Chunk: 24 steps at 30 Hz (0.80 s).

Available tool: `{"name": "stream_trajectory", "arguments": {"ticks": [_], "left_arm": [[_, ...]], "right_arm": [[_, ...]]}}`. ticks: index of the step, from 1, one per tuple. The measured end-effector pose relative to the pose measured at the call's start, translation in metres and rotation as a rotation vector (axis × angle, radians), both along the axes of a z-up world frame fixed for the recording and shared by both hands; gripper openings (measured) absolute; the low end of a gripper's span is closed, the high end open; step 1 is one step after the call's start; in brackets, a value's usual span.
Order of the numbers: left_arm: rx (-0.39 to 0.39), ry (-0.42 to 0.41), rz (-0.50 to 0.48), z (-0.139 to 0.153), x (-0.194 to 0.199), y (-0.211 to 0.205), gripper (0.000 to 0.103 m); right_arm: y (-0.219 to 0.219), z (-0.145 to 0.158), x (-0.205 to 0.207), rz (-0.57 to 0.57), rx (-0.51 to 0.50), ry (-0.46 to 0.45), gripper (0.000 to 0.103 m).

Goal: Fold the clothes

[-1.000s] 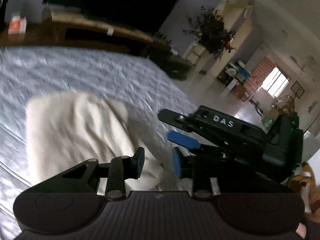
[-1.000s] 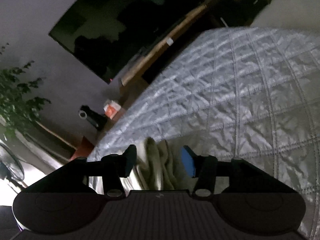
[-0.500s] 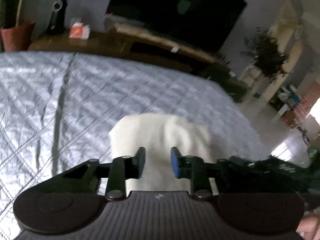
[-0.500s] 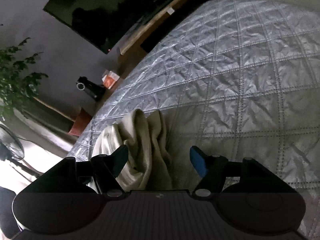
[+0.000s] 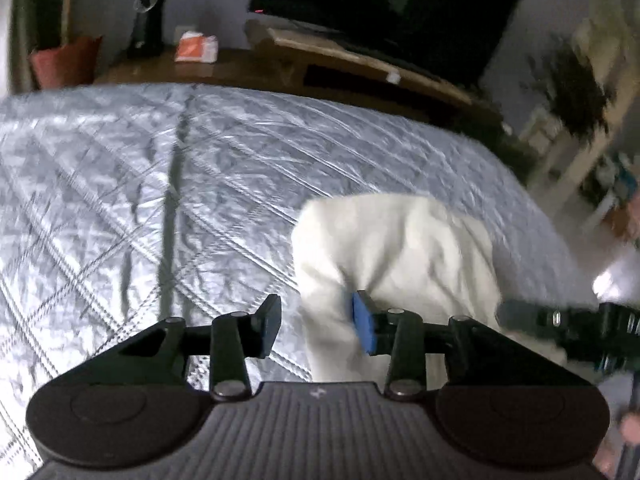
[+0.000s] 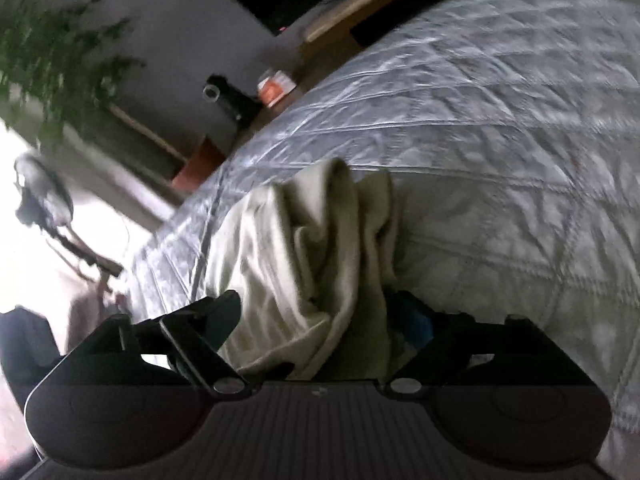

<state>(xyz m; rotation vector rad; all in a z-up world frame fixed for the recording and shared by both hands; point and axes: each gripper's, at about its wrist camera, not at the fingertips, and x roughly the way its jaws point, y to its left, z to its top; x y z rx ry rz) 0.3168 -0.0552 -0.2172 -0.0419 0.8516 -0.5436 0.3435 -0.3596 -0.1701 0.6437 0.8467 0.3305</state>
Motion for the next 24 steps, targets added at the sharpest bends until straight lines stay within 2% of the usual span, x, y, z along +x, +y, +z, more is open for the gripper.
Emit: {"name": "stream_trajectory", "arguments": {"ticks": [1,4,6,8,10,11,13,14,15,16,19,24], "left_arm": [[0.02,-0.013,-0.012,-0.001,-0.004,-0.003,0.036],[0.063,-0.054,-0.027,-0.003,-0.012,-0.007,0.039],[0.065,-0.051,-0.023,-0.004,-0.012,-0.006,0.043],[0.05,-0.02,-0.017,-0.005,-0.008,0.0,0.045],[0.036,0.009,-0.013,-0.007,-0.004,0.004,0.046],[0.034,0.016,-0.015,-0.008,-0.004,0.004,0.046],[0.032,0.024,-0.017,-0.007,-0.001,0.006,0.046],[0.032,0.025,-0.017,-0.007,-0.001,0.007,0.046],[0.034,0.025,-0.019,-0.008,-0.001,0.006,0.046],[0.036,0.025,-0.02,-0.008,-0.001,0.005,0.047],[0.052,0.019,-0.028,-0.008,0.0,0.001,0.047],[0.075,-0.001,-0.046,-0.011,0.002,-0.008,0.048]], "right_arm": [[0.002,0.0,0.002,0.003,0.012,-0.002,0.097],[0.012,0.002,0.007,0.04,-0.015,-0.007,0.096],[0.014,0.001,0.009,0.066,0.017,-0.008,0.095],[0.012,0.001,0.01,0.073,0.032,-0.006,0.091],[0.005,-0.001,0.01,0.041,0.053,-0.003,0.081],[0.004,-0.001,0.011,0.034,0.063,-0.004,0.081],[0.002,-0.003,0.012,0.023,0.081,-0.007,0.086],[0.008,-0.001,0.014,0.043,0.057,-0.016,0.09],[0.013,0.0,0.016,0.067,0.043,-0.026,0.1],[0.02,0.0,0.02,0.09,0.033,-0.038,0.103],[0.031,0.003,0.023,0.113,-0.036,-0.073,0.103],[0.02,-0.001,0.026,0.093,0.063,-0.038,0.101]]}}
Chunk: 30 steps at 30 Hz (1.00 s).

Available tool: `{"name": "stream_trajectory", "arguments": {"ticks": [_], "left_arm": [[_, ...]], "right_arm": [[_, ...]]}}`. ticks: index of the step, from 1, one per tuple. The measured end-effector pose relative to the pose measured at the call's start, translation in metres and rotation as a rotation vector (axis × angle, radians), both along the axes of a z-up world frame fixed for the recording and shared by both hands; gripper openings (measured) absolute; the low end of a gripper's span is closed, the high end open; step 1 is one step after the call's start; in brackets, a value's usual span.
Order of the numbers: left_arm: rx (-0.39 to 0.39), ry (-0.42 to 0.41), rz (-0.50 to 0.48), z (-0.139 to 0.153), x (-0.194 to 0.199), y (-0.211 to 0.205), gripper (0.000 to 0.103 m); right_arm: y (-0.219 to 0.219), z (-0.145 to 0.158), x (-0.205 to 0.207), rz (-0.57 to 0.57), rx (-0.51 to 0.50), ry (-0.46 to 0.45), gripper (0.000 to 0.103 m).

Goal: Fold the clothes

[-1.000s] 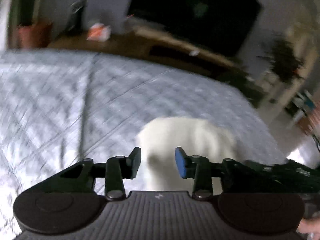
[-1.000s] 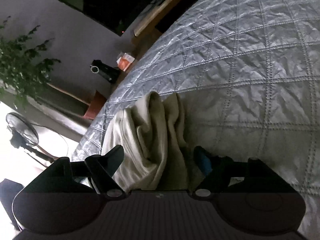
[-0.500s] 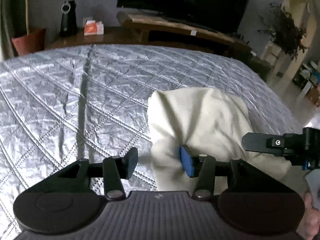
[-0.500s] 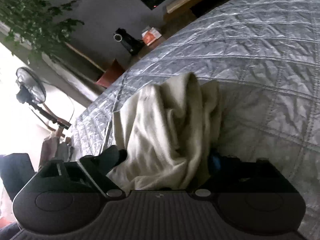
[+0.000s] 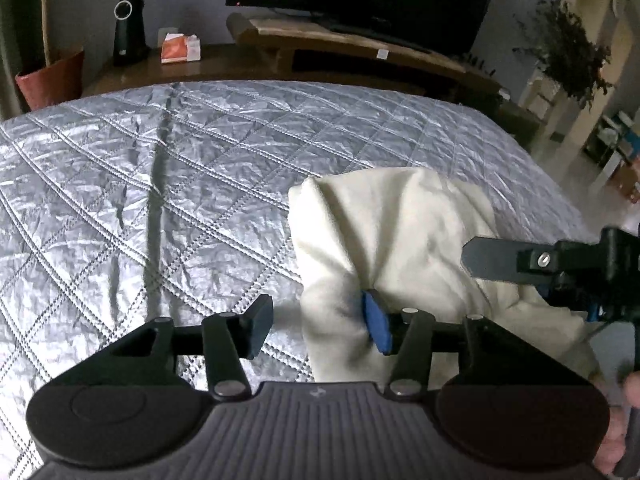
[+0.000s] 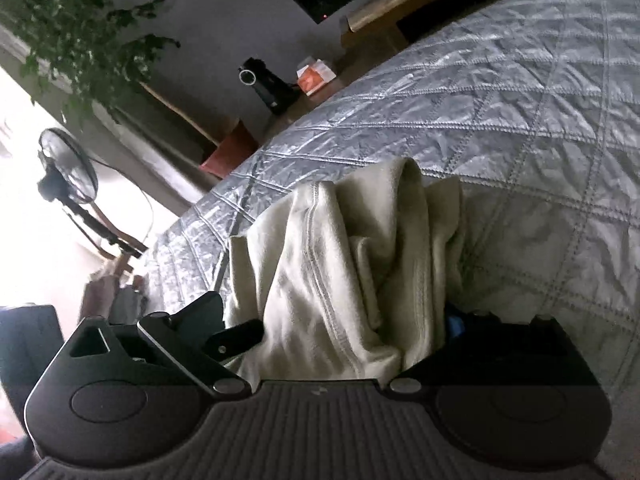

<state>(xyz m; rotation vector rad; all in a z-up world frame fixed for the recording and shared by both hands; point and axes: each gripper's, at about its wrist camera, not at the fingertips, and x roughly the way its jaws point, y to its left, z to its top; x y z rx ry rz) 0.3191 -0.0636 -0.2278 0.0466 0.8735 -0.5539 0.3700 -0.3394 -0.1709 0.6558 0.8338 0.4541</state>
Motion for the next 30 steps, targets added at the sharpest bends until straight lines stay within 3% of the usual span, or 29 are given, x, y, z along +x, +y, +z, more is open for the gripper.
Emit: {"name": "stream_trajectory", "arguments": {"ticks": [1,2,3,7,10,11,12,14,17,25,30], "left_arm": [[0.0,-0.001,-0.001,0.0,0.001,0.0,0.05],[0.0,-0.001,-0.003,-0.001,0.002,0.0,0.051],[0.0,-0.002,-0.004,-0.001,0.002,0.0,0.052],[0.004,-0.009,-0.014,-0.002,0.004,0.0,0.053],[0.011,-0.015,-0.026,-0.001,0.005,0.0,0.053],[0.012,-0.014,-0.025,-0.001,0.005,0.0,0.054],[0.012,-0.013,-0.025,-0.001,0.005,0.0,0.054],[0.014,-0.012,-0.024,-0.001,0.005,0.0,0.054],[0.016,-0.013,-0.023,0.001,0.007,0.001,0.053],[-0.044,-0.025,0.028,0.016,0.008,0.017,0.047],[-0.094,-0.026,0.076,0.021,0.006,0.036,0.046]], "right_arm": [[-0.003,-0.002,0.001,-0.001,0.027,0.012,0.092],[-0.006,-0.008,0.003,0.002,0.071,0.055,0.074],[-0.009,-0.015,0.004,0.004,0.112,0.095,0.038],[-0.008,-0.02,0.006,0.017,0.11,0.105,0.041],[-0.003,-0.016,0.007,0.04,0.097,0.083,0.055],[-0.001,-0.015,0.006,0.042,0.097,0.077,0.055],[0.001,-0.014,0.006,0.039,0.086,0.076,0.053],[0.007,-0.012,0.005,0.059,0.038,0.074,0.035],[0.009,-0.017,0.002,0.056,0.064,0.076,0.03],[-0.012,-0.034,-0.008,-0.107,0.371,0.088,0.026],[-0.049,-0.031,-0.029,-0.331,0.58,0.011,0.025]]}}
